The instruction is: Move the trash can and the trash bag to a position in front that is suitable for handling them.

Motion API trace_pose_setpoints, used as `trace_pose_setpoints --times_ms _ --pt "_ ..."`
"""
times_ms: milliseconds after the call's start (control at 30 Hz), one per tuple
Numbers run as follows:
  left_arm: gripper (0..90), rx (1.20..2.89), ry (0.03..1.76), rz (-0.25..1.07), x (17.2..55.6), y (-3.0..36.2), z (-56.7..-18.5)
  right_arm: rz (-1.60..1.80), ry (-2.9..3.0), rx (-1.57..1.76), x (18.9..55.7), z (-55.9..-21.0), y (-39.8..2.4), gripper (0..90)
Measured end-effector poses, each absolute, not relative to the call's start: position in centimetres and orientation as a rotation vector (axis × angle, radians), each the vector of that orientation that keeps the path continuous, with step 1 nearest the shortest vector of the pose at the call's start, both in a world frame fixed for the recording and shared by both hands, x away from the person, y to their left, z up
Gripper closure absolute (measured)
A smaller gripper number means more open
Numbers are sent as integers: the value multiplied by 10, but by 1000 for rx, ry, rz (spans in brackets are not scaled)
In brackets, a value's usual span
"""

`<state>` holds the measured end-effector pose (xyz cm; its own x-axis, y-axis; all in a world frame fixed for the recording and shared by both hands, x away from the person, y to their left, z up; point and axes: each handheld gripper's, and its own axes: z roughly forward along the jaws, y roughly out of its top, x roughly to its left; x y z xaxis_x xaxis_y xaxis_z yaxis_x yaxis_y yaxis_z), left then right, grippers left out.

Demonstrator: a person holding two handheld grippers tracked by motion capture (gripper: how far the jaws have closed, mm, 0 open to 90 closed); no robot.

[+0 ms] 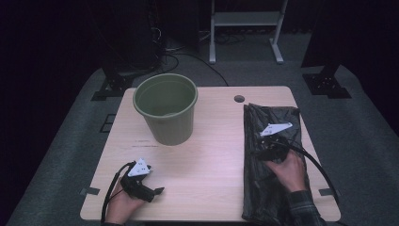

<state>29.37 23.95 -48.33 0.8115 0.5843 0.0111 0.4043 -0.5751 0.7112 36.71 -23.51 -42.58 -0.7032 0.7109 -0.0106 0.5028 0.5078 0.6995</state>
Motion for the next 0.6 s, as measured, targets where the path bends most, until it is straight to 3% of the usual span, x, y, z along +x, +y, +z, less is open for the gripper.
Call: trace_pose_setpoints --times_ms 333,500,600 --pt "0 2260 723 317 294 239 -483 914 2455 1076 400 -459 -216 415" --pt "0 2260 723 317 294 239 -483 909 2468 1122 405 -468 -217 549" --pt "0 2259 723 318 294 239 -483 927 2469 1125 403 -468 -216 728"
